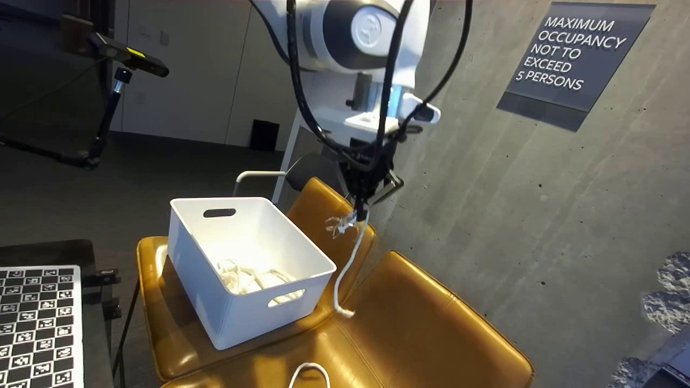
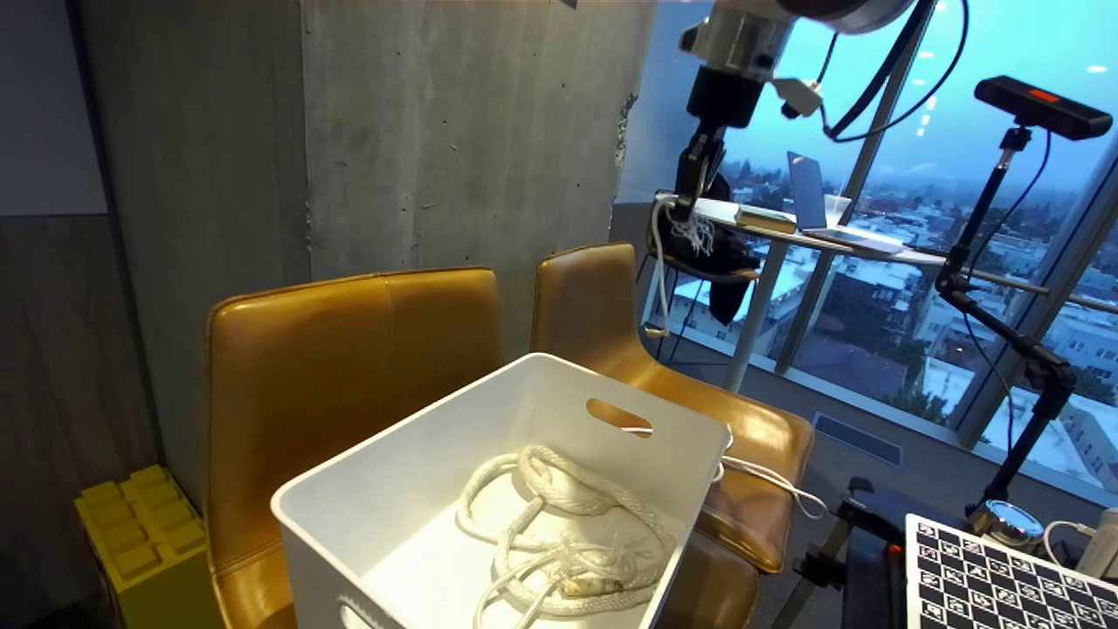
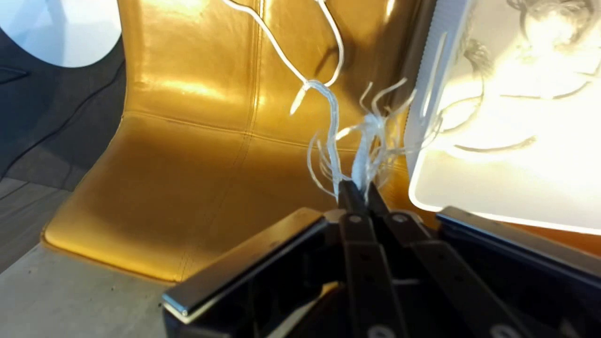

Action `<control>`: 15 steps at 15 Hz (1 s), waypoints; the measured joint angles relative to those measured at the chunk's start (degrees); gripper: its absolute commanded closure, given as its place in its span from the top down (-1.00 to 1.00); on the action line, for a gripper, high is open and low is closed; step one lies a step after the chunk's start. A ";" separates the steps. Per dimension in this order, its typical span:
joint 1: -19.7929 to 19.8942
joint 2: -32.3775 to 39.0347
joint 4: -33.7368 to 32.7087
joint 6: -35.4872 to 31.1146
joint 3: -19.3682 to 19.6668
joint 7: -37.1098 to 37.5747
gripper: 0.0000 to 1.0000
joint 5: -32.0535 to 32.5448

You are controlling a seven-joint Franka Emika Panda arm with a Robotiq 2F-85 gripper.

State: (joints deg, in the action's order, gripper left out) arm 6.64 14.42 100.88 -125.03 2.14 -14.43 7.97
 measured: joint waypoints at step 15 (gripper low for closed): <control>-10.66 -18.60 19.13 0.40 -6.35 13.67 -0.15 -0.77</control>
State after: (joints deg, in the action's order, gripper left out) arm -4.02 -4.19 120.00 -124.63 -4.21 -0.76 7.20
